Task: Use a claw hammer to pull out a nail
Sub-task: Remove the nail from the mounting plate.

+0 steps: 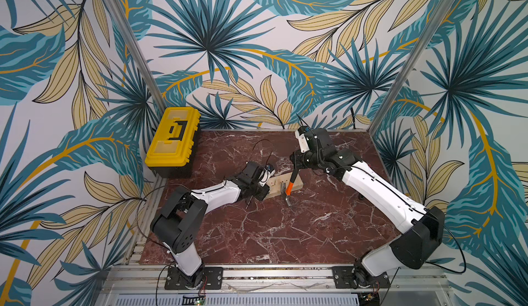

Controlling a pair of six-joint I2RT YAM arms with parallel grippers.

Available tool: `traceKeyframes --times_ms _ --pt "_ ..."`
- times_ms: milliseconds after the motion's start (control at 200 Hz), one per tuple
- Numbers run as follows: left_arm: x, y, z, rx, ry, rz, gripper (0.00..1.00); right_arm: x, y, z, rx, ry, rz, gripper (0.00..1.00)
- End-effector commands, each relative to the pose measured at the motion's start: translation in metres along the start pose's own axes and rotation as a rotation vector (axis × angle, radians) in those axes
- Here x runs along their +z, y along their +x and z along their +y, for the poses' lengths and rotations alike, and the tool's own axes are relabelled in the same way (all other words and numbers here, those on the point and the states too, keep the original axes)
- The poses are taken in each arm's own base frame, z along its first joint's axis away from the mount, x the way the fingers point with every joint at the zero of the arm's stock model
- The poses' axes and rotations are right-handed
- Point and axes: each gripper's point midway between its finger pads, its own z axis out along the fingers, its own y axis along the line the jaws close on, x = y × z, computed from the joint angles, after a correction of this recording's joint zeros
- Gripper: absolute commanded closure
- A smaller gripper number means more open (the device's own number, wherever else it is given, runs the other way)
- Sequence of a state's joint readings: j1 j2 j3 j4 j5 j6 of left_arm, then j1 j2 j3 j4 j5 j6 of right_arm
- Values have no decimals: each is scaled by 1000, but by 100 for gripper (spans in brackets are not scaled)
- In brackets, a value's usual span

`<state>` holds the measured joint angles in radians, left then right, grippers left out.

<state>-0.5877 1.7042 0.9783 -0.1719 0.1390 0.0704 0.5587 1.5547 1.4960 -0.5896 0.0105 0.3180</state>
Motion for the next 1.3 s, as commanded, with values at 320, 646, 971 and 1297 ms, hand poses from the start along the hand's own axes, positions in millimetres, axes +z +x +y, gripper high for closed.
traceKeyframes --times_ms 320,646,971,1297 --pt "9 22 -5 -23 29 62 65 10 -33 21 -17 -76 -68 100" --pt "9 22 -5 -24 26 62 66 21 -33 22 -27 -72 -53 100" --pt "10 25 -5 -30 27 71 66 28 -30 25 -38 -83 -39 100" --pt "11 25 -4 -32 26 72 66 29 -36 28 -68 -78 -70 100"
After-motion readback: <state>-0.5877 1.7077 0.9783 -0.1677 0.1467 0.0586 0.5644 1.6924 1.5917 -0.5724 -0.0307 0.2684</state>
